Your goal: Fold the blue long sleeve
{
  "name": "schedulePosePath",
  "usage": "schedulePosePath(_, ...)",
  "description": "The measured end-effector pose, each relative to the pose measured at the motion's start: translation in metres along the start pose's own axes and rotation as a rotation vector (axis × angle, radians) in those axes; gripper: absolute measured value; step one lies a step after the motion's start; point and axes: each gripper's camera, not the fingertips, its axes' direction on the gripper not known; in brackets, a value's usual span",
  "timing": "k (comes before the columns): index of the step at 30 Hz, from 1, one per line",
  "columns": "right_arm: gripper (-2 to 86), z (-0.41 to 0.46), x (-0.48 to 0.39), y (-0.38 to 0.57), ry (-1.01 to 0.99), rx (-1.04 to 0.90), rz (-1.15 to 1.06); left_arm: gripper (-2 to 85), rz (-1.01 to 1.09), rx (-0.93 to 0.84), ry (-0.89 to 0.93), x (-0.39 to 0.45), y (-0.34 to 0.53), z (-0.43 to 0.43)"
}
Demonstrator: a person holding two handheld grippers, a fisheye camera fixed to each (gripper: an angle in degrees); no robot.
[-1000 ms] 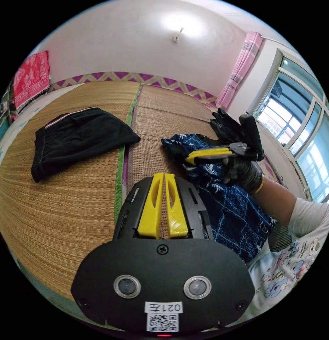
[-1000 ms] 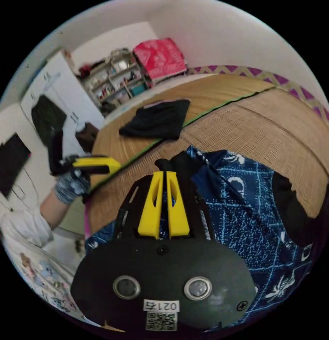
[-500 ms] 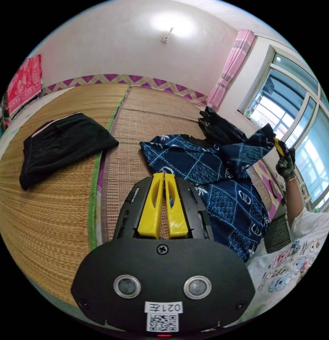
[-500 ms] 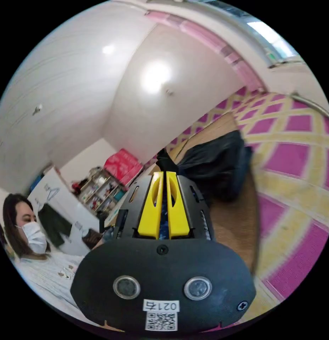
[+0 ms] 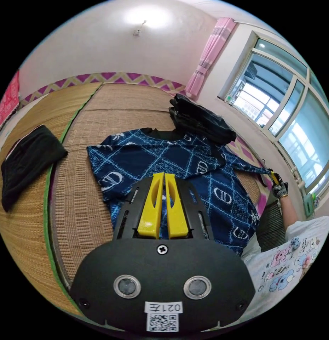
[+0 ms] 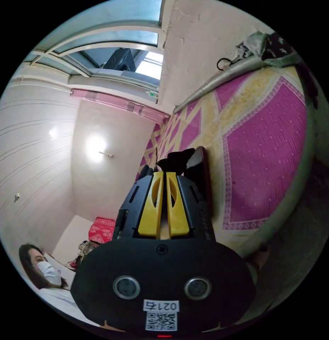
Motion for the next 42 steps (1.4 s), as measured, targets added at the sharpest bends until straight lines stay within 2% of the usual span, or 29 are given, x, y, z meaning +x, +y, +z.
schedulePosePath(6,0.7,-0.016,0.019,0.024,0.004,-0.009,0.020,-0.5,0.117,-0.061,0.085,0.062,-0.021,0.042)
schedulePosePath(12,7.2,-0.040,0.006,0.048,0.258,0.064,0.031,3.5,0.295,-0.113,0.093,0.127,-0.040,0.074)
schedulePosePath(15,8.2,-0.025,-0.037,0.057,0.336,0.035,-0.175,5.6,0.416,-0.115,0.088,0.155,-0.050,0.091)
schedulePosePath(19,8.3,0.052,-0.091,0.078,0.320,-0.219,-0.473,9.2,0.579,-0.132,0.062,0.195,-0.059,0.122)
schedulePosePath(23,8.2,0.126,-0.119,0.116,0.384,-0.421,-0.726,9.6,0.631,-0.185,0.068,0.216,-0.060,0.146)
schedulePosePath(27,7.7,0.154,-0.122,0.130,0.446,-0.493,-0.781,4.7,0.645,-0.223,-0.018,0.216,-0.052,0.153)
schedulePosePath(29,7.3,0.155,-0.121,0.130,0.439,-0.493,-0.769,1.6,0.598,-0.193,0.015,0.204,-0.049,0.141)
schedulePosePath(33,6.9,0.158,-0.117,0.135,0.465,-0.493,-0.766,-0.4,0.356,0.051,0.163,0.135,-0.044,0.056)
schedulePosePath(35,6.5,0.163,-0.120,0.140,0.504,-0.498,-0.786,-0.7,0.317,0.178,0.177,0.098,-0.035,-0.002)
schedulePosePath(38,6.0,0.169,-0.119,0.140,0.532,-0.514,-0.779,-0.9,0.296,0.328,0.086,0.029,-0.012,-0.113)
schedulePosePath(42,5.2,0.167,-0.118,0.138,0.532,-0.509,-0.753,-0.9,0.159,0.484,-0.126,-0.091,0.049,-0.273)
